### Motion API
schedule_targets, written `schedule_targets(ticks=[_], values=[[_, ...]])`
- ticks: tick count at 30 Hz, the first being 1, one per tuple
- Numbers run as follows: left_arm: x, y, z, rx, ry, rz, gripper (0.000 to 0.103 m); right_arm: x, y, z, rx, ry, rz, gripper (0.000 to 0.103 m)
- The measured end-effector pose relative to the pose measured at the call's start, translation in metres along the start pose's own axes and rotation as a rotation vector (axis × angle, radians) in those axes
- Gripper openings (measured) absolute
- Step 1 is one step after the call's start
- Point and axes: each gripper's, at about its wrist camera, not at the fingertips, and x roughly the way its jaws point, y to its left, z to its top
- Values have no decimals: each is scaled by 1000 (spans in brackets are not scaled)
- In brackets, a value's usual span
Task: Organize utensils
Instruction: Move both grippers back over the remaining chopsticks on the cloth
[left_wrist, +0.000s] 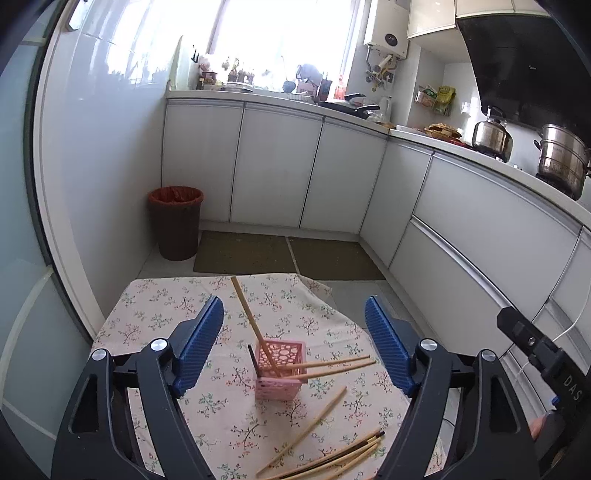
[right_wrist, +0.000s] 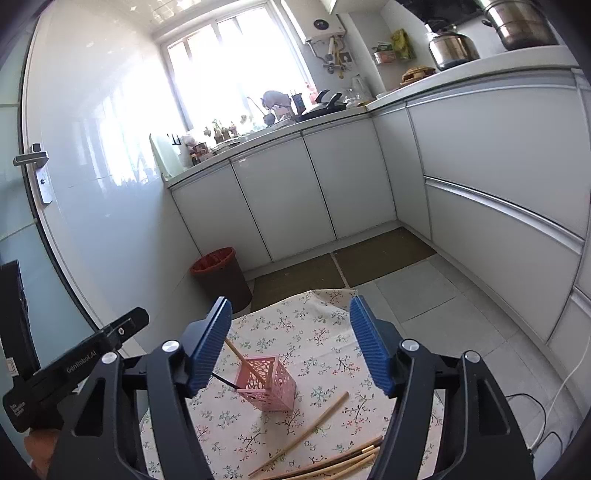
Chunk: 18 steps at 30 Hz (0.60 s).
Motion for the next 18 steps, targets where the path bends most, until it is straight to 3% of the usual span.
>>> schedule_targets(ticks=[2, 5, 10, 14, 18], values=[[0, -2, -10, 14, 20, 3, 88, -9, -10, -7, 39, -9, -16, 86], [1, -7, -27, 50, 54, 3, 96, -19, -29, -20, 104, -3, -46, 96], [26, -21, -61, 182, 224, -15, 96, -18, -75, -53, 240, 122, -179, 96], [67, -41, -100, 288, 455, -48, 96, -11, -120, -83, 446, 271, -256, 96], [113, -59, -133, 337, 571, -25, 96, -1, -150, -106, 579, 383, -290, 96]])
